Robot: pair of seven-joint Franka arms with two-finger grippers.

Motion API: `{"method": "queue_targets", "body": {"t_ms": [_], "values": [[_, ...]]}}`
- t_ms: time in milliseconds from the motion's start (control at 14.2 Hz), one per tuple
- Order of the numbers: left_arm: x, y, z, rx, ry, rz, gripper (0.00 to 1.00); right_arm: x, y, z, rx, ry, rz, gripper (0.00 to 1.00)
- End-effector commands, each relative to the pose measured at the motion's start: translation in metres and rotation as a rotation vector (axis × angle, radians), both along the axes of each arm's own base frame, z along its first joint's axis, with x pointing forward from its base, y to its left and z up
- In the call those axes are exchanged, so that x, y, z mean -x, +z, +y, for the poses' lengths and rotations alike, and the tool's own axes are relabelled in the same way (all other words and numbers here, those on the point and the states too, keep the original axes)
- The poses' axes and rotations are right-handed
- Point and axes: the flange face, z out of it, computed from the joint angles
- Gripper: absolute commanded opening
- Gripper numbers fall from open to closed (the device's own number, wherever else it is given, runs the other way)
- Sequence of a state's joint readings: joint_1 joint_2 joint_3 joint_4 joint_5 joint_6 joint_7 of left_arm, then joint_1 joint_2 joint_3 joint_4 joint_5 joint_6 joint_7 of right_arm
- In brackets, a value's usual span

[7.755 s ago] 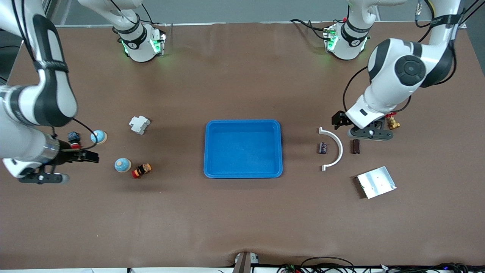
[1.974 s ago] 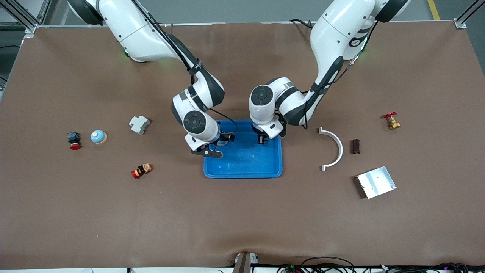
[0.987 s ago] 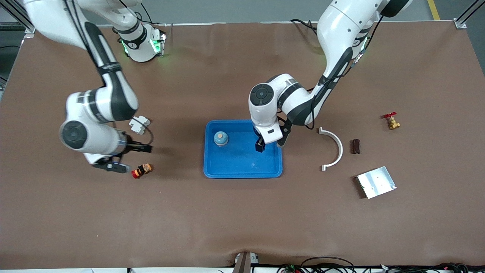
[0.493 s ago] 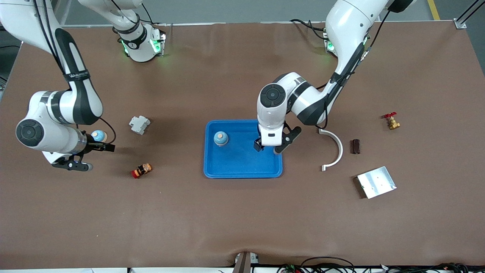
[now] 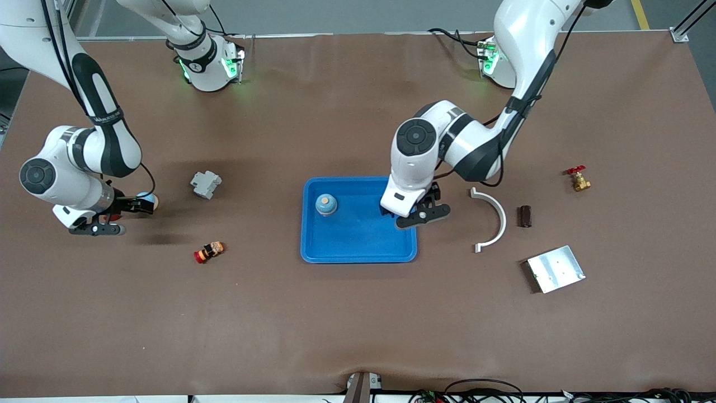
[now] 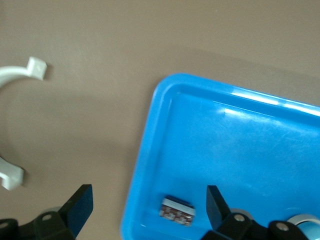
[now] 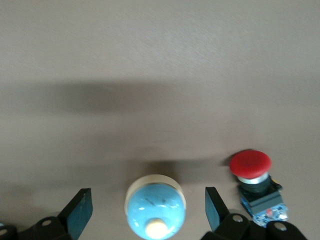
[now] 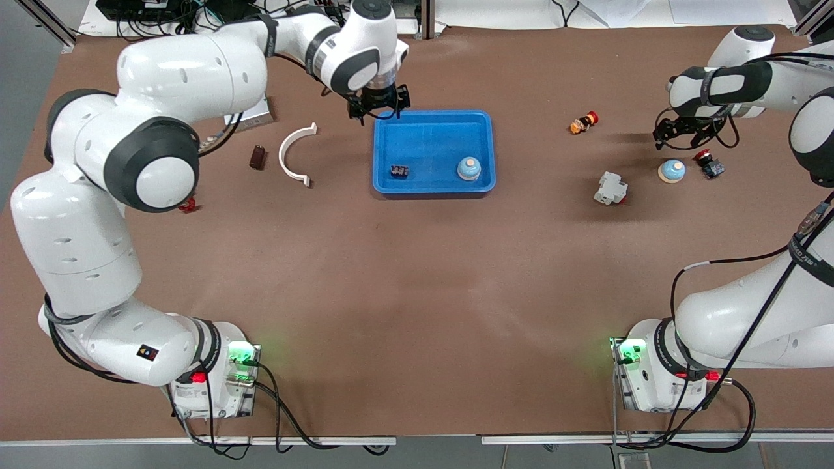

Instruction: Place electrolytic capacitor and blue bell in tray

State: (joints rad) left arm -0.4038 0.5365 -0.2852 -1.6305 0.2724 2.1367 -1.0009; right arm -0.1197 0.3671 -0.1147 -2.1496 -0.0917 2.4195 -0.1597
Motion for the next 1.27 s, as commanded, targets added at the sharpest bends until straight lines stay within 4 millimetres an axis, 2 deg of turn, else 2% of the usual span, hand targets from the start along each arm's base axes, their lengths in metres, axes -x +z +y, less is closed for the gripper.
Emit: {"method": "queue_targets", "body": {"t_ms": [0, 141, 282, 423, 634, 775, 1057, 1198], "values": [[-0.002, 0.016, 0.017, -0.02, -0.07, 0.012, 1.0, 0.012, -0.003, 0.001, 0.0, 0.017, 0.014, 1.0], [0.0, 0.021, 0.026, -0.055, -0.116, 0.015, 1.0, 0.013, -0.01, 0.001, -0.004, 0.013, 0.025, 1.0], [-0.009, 0.03, 0.058, -0.072, -0.162, 0.012, 1.0, 0.016, -0.019, 0.0, -0.007, 0.01, 0.042, 1.0], [-0.002, 0.035, 0.071, -0.087, -0.194, 0.021, 1.0, 0.018, -0.023, -0.006, -0.009, -0.005, 0.046, 1.0], [0.004, 0.048, 0.103, -0.1, -0.235, 0.024, 1.0, 0.02, -0.032, -0.007, -0.024, -0.027, 0.045, 1.0], [0.0, 0.049, 0.12, -0.102, -0.235, 0.025, 1.0, 0.02, -0.04, -0.007, -0.045, -0.034, 0.044, 1.0], [-0.015, 0.039, 0.18, -0.098, -0.287, 0.023, 1.0, 0.022, -0.044, -0.012, -0.068, -0.02, 0.044, 1.0], [-0.023, 0.035, 0.218, -0.088, -0.293, 0.02, 1.0, 0.023, -0.045, -0.012, -0.071, -0.022, 0.051, 1.0]]}}
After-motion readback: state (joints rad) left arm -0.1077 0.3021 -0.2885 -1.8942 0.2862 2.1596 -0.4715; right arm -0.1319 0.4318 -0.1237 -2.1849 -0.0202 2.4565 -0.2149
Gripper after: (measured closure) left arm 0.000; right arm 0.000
